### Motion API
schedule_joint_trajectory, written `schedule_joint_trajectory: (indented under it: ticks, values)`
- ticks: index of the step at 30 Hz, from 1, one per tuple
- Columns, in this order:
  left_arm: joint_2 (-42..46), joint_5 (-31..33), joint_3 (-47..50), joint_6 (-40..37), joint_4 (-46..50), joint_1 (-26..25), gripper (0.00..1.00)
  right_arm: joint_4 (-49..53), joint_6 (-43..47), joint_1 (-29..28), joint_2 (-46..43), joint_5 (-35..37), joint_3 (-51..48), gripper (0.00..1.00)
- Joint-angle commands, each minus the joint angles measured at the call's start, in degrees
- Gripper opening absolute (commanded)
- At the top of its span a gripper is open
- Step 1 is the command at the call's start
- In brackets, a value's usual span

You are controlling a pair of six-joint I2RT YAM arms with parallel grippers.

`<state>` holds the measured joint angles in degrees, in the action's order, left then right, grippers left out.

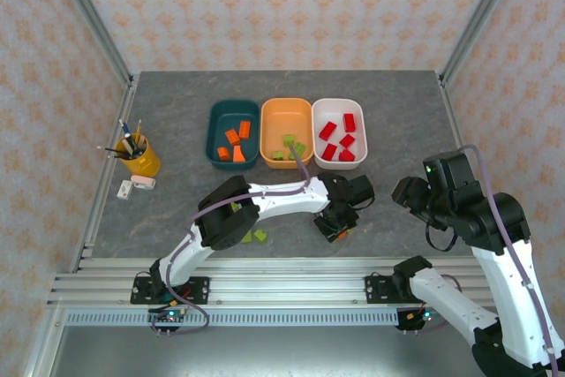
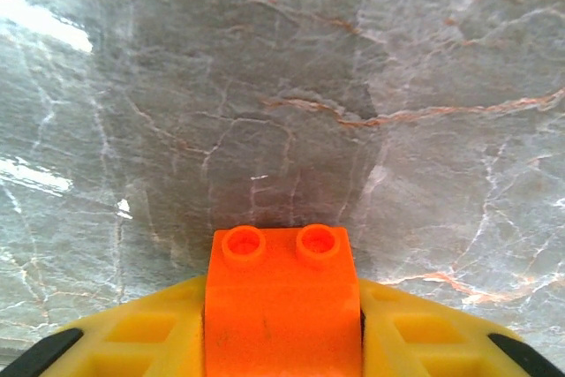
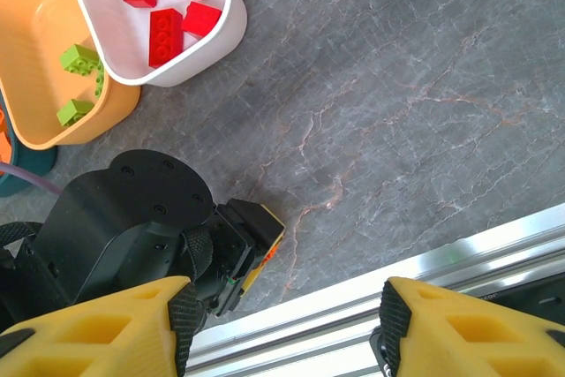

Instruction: Sort the legos into containers by color

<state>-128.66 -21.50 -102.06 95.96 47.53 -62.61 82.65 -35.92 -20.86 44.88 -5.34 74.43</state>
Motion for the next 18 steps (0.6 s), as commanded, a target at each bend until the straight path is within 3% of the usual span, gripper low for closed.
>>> schedule_joint_trajectory:
  ticks: [1, 10, 15, 18]
  values:
    - [-1.3, 0.8, -1.0, -1.0, 3.0, 0.0, 0.39, -1.2, 0.8, -0.2, 0.1, 1.2, -0.5, 0.59]
    - [5.8, 11.6, -3.6, -14.0, 11.3, 4.4, 0.39, -4.3, 3.7, -0.3, 1.9, -0.8, 0.8, 0.59]
    - [14.0, 19.6, -2.4, -24.7, 16.2, 11.1, 0.39, -13.5, 6.3, -0.3, 5.3, -11.1, 0.4, 0.60]
    - [18.5, 21.1, -0.8, -31.9, 16.5, 16.9, 0.39, -20.6, 5.9, -0.3, 7.9, -17.5, -0.2, 0.60]
